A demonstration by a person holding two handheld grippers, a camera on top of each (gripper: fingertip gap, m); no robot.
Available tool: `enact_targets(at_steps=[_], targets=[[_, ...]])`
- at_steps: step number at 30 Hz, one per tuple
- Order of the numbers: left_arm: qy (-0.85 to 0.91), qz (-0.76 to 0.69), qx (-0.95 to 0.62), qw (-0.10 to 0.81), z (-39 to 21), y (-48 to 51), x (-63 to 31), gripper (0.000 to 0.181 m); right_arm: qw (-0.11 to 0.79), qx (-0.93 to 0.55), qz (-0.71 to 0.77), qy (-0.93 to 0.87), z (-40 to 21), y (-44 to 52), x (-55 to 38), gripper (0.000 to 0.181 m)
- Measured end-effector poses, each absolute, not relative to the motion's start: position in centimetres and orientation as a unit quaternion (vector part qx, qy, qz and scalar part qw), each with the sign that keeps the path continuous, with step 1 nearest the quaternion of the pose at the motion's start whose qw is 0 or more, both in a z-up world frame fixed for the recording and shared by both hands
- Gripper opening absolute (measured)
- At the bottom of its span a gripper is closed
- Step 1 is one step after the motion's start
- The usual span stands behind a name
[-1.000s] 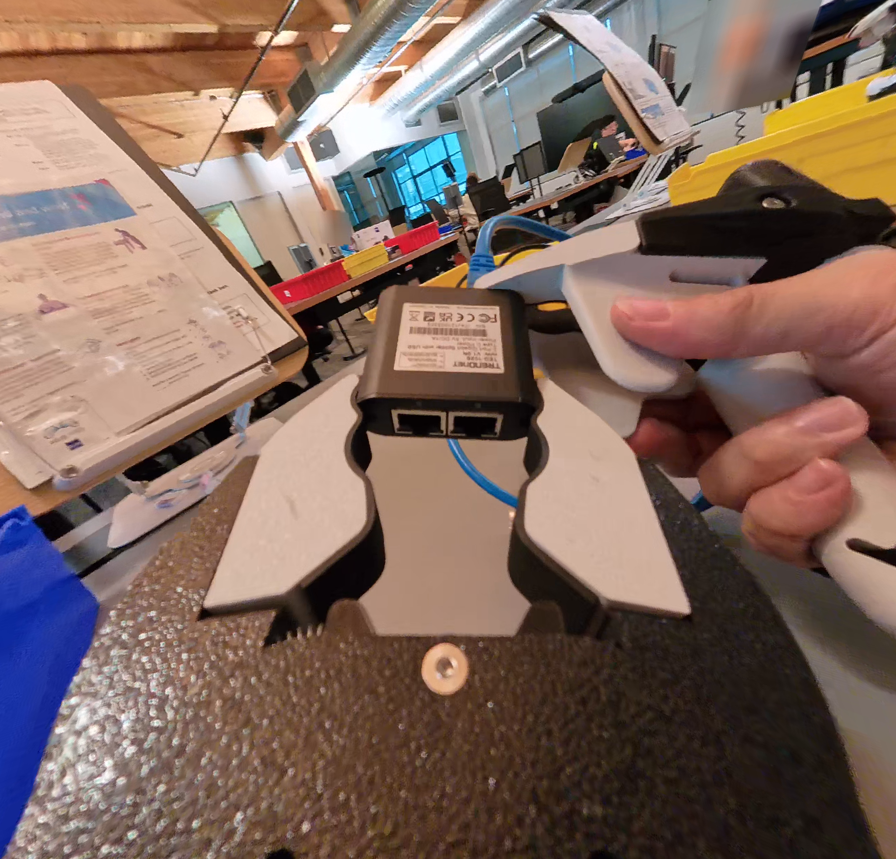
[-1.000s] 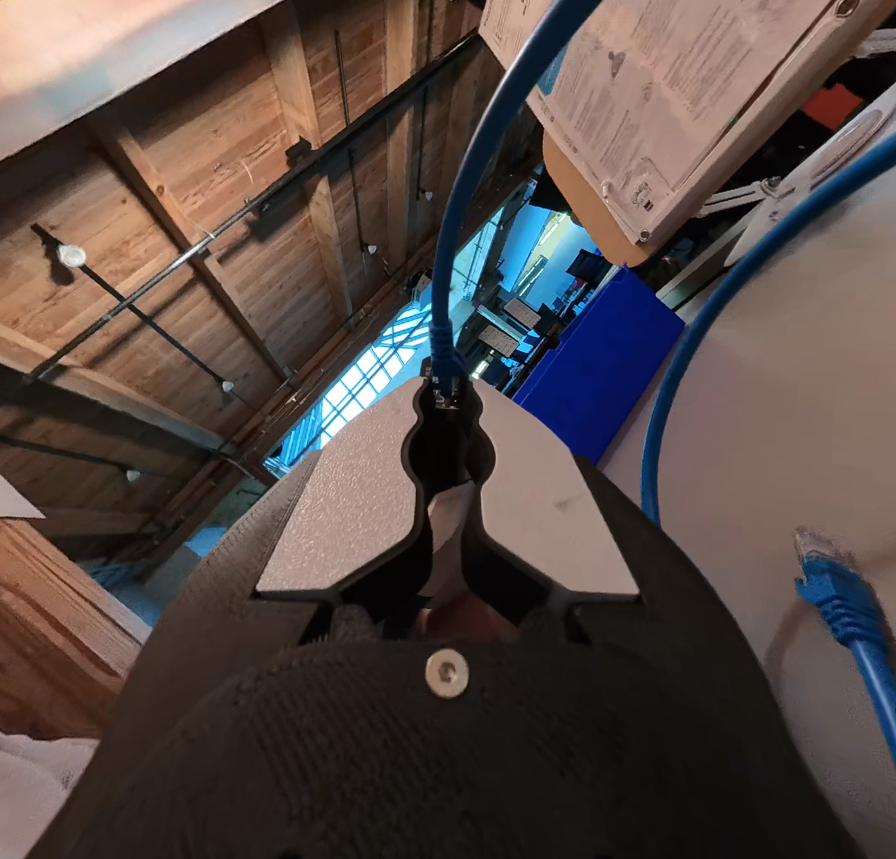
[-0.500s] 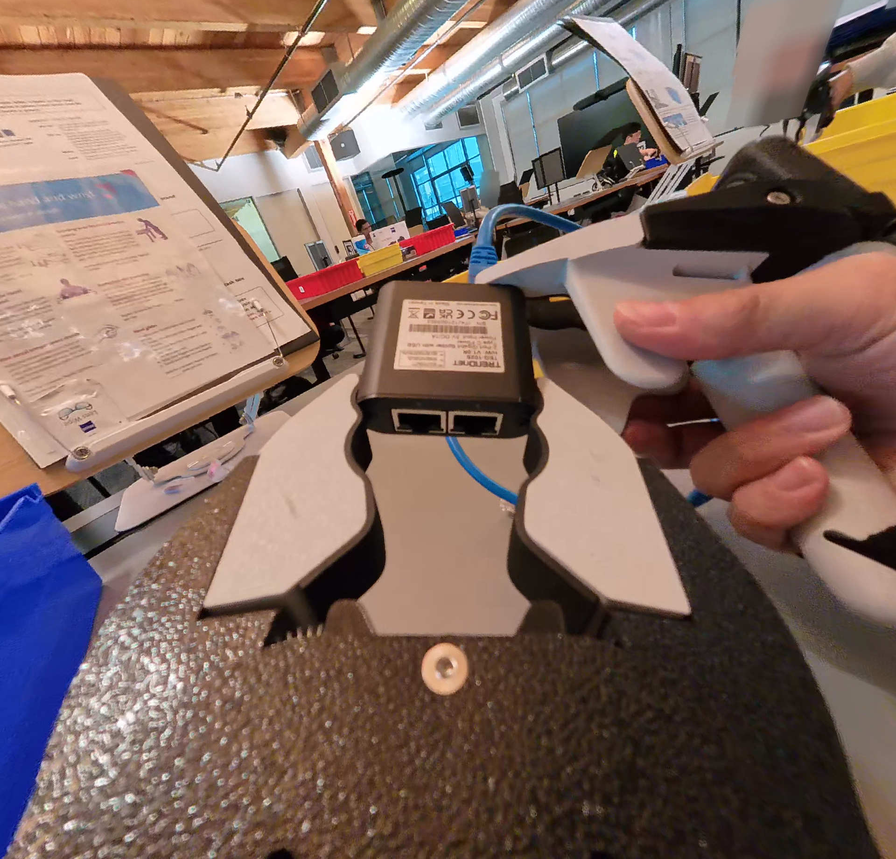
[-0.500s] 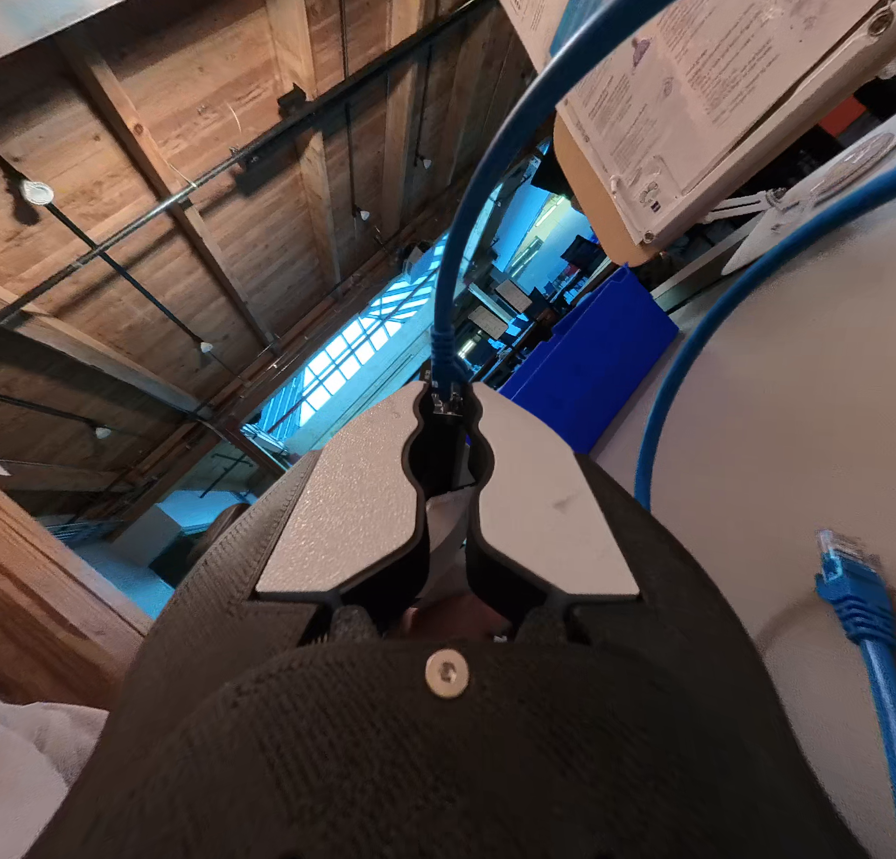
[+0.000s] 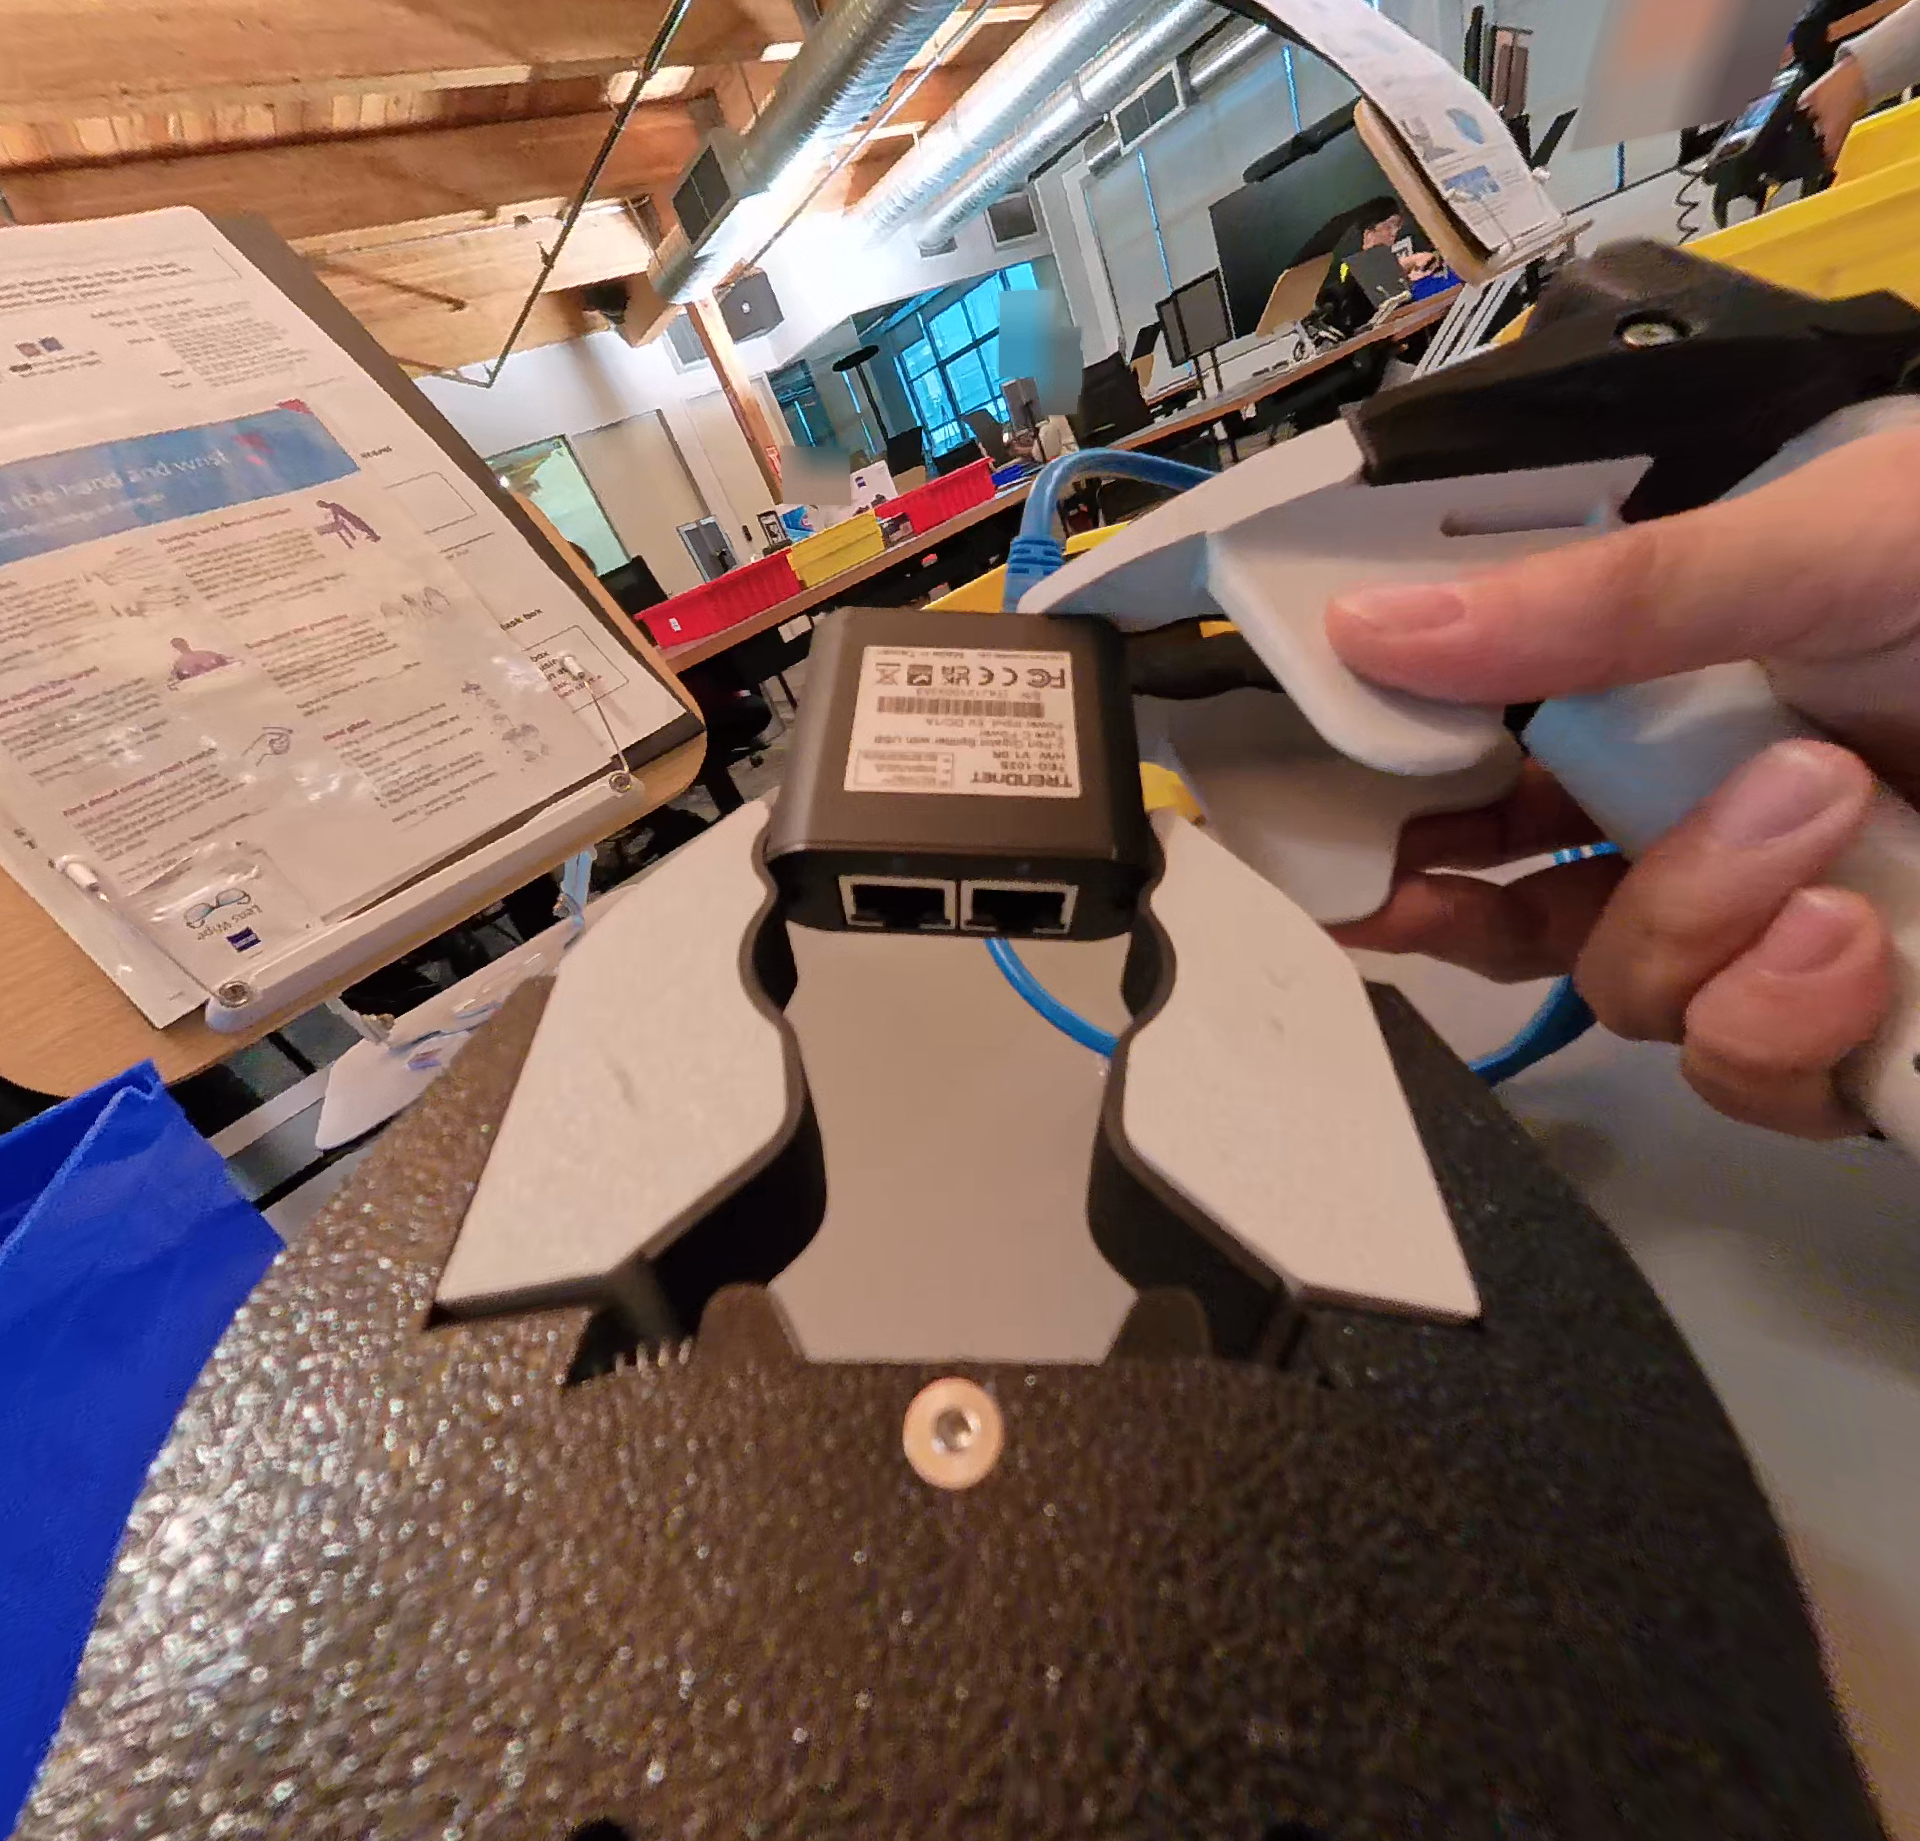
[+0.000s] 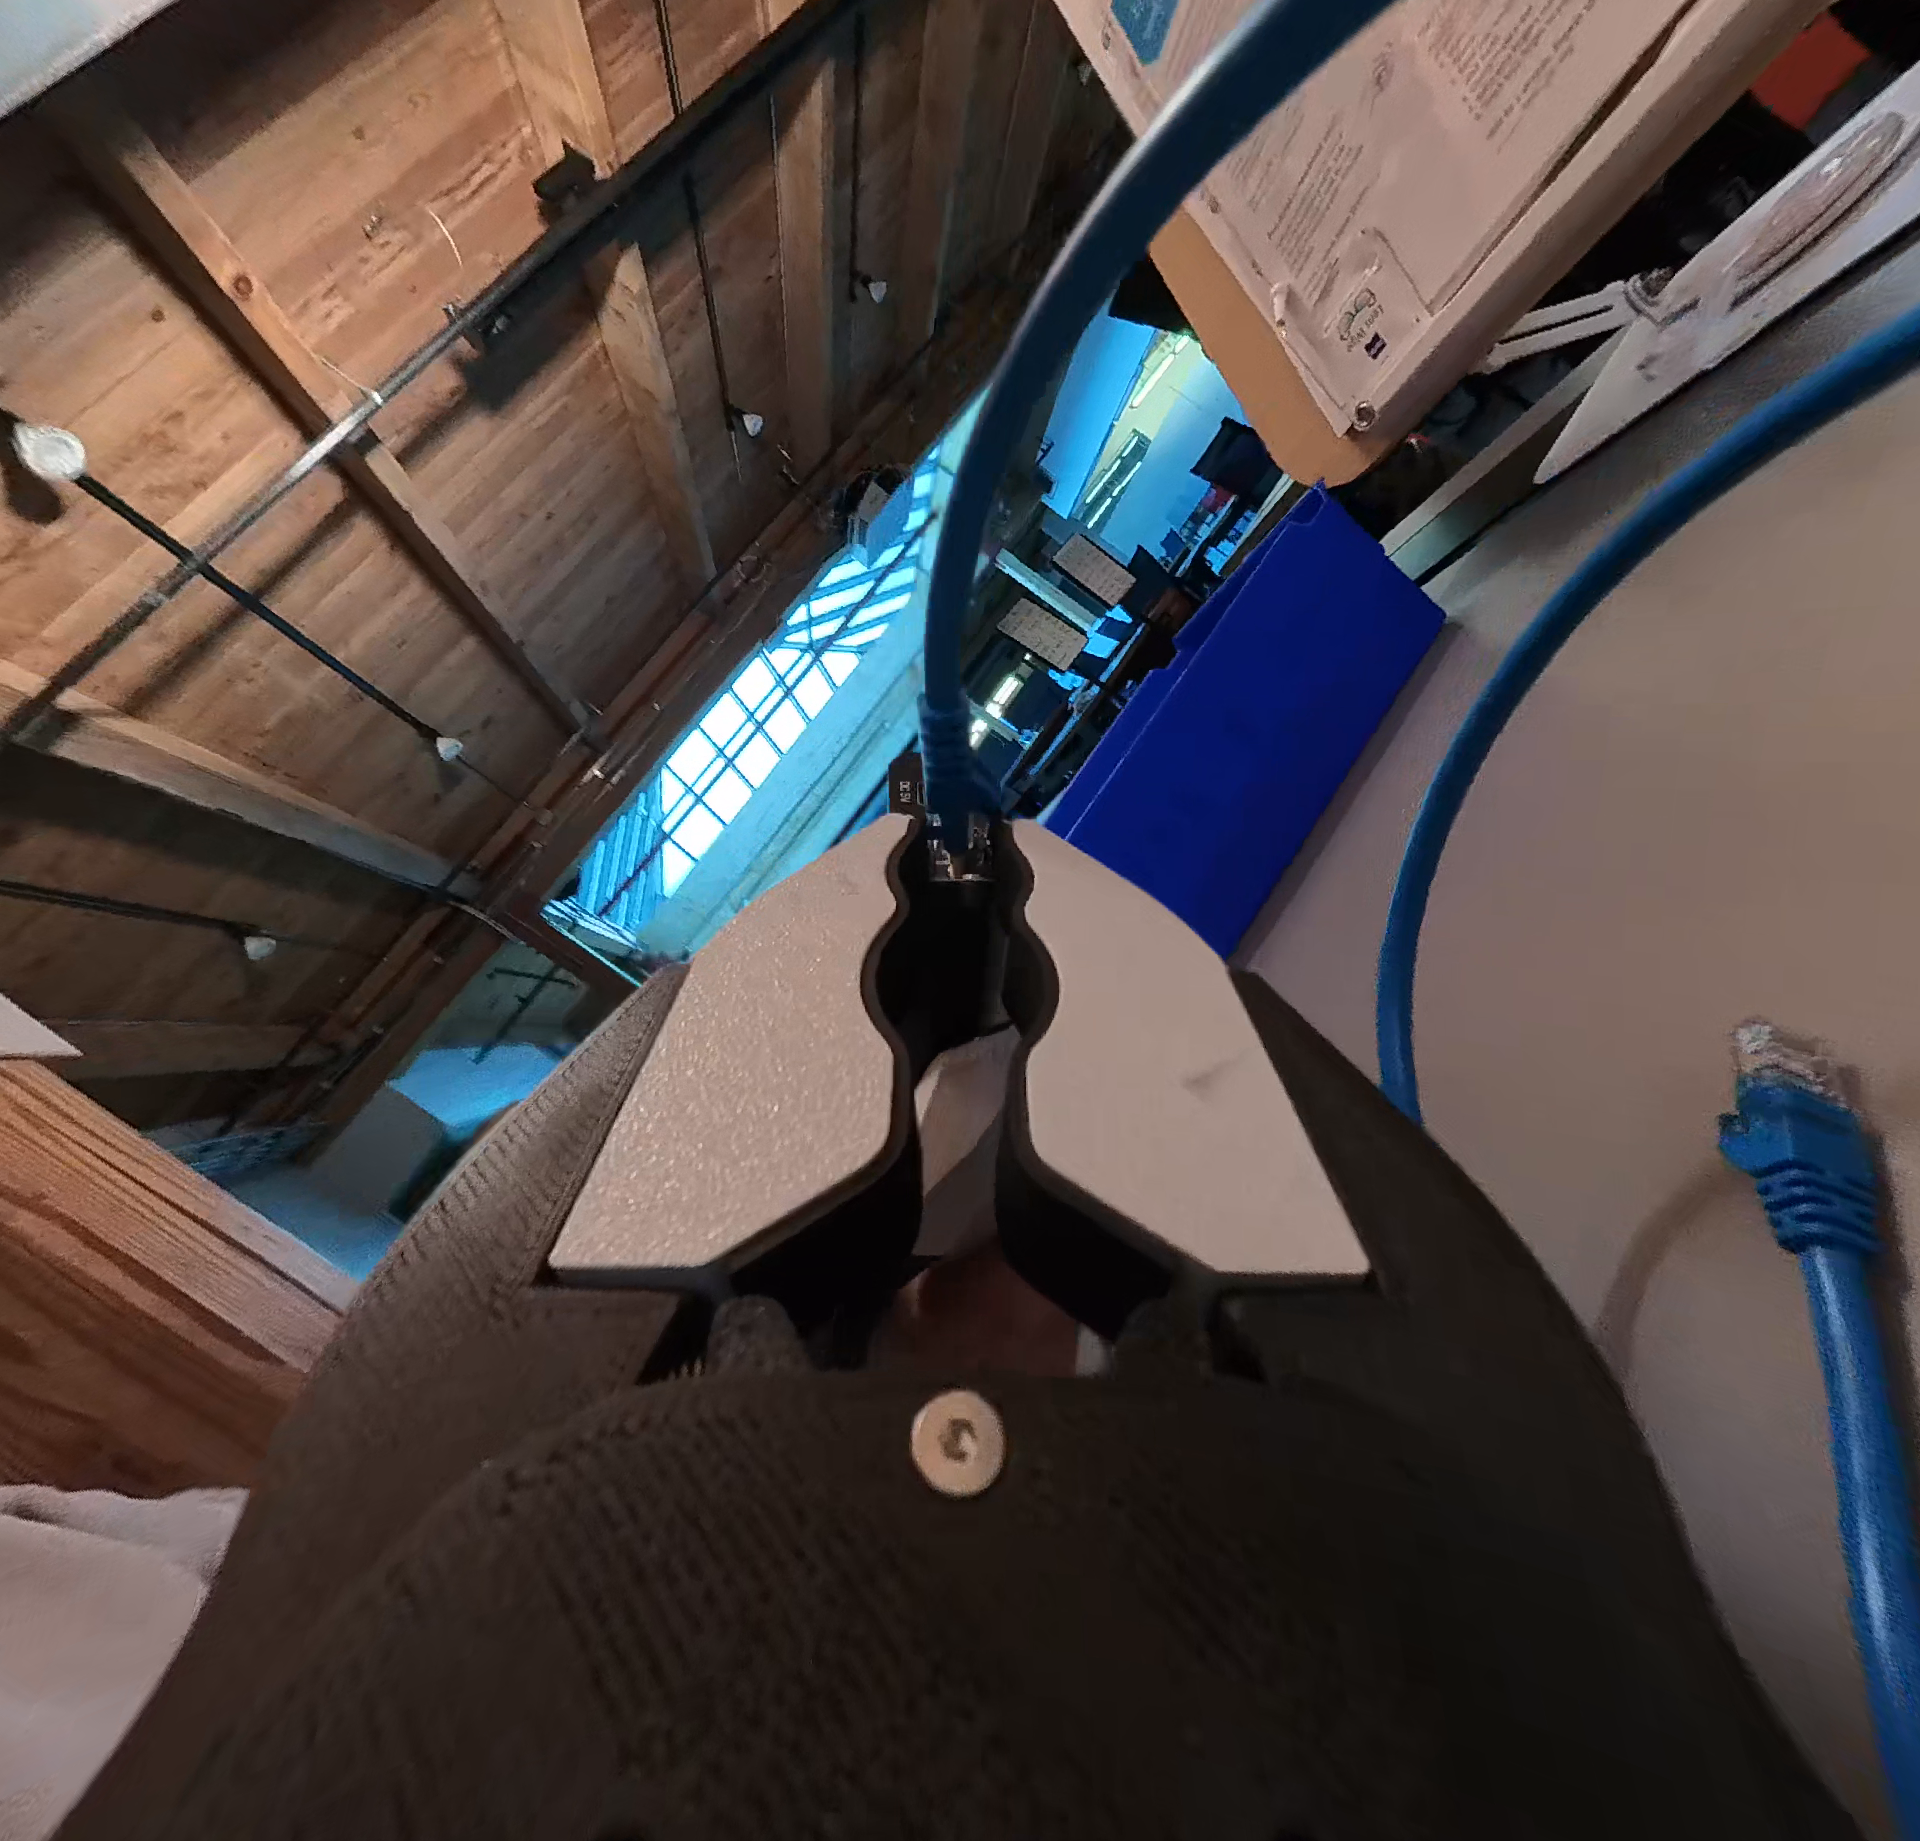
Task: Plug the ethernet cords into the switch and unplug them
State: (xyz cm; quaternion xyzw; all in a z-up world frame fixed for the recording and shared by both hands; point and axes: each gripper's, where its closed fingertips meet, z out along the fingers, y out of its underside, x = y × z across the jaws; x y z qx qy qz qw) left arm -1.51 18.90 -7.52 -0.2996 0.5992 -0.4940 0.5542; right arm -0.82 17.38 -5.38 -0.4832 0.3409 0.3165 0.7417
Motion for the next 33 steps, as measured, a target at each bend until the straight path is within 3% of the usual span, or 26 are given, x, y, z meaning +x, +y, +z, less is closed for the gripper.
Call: enact_targets(at_steps=[13,22,27,33], targets=[[0.593,-0.488,-0.302,0.565,-7.4,19.7,-1.5,0.061,0.769,-0.537,0.212,0.273,-3.9,14.5,1.2,0.010],[0.582,-0.503,-0.321,0.552,-7.5,20.8,-1.3,0.061,0.614,-0.784,0.062,0.064,0.9,12.2,1.6,0.010],[0.586,-0.506,-0.323,0.545,-7.7,20.8,-1.2,0.061,0.553,-0.831,0.059,0.019,3.2,10.7,7.0,0.010],[0.591,-0.505,-0.321,0.542,-8.0,20.6,-1.1,0.061,0.521,-0.850,0.020,0.070,1.6,9.3,16.9,0.008]])
